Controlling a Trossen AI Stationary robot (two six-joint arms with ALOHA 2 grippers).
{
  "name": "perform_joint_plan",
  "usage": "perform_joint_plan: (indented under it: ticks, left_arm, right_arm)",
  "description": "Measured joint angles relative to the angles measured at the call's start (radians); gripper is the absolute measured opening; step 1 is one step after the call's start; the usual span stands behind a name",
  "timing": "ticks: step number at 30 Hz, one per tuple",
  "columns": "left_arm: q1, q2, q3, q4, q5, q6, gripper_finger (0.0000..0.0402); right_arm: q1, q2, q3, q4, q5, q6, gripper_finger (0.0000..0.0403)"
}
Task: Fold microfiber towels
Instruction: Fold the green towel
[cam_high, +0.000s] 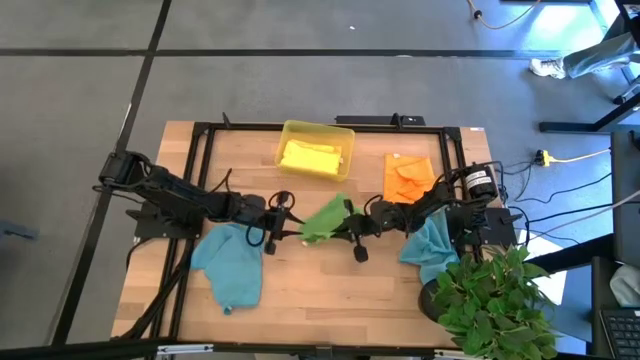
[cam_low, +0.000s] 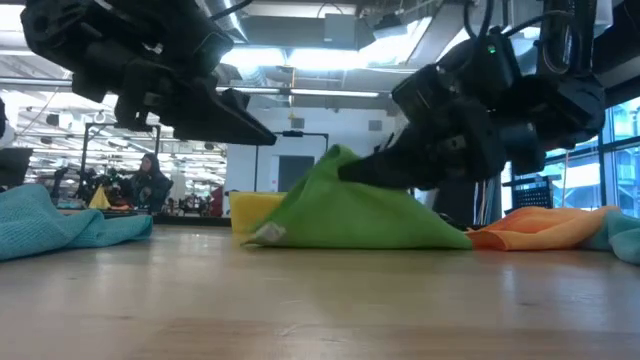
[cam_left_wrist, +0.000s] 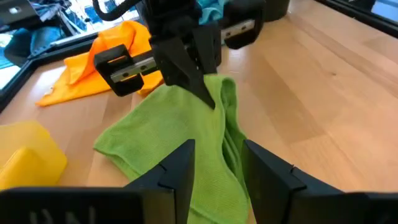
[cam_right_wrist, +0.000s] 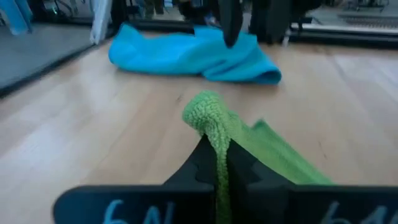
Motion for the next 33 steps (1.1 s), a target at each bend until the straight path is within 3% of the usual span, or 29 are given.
perform_joint_plan:
  ticks: [8,15,20,26,33]
  left_arm:
    - [-0.058,0.119,0.037,0.014,-0.160,-0.009,0.0151]
    - [-0.092,0.262,0.118,0.012,-0.170,-0.059,0.0161]
    - [-0.104,0.267,0.130,0.004,-0.155,-0.126,0.0169]
    - [-0.102,0.267,0.130,-0.085,-0.250,-0.171,0.0194]
    - [-0.108,0.267,0.130,-0.080,-0.229,-0.213,0.0226]
  right_arm:
    - [-0.008,-0.001,-0.004,0.003,0.000,0.035,0.0004]
    - [-0.010,-0.001,-0.004,0.019,0.023,0.059,0.0004]
    - [-0.010,-0.001,-0.003,0.020,0.023,0.059,0.0004]
    - [-0.009,-0.002,-0.003,0.020,0.023,0.062,0.0004]
    - [-0.009,-0.002,-0.003,0.021,0.023,0.073,0.0004]
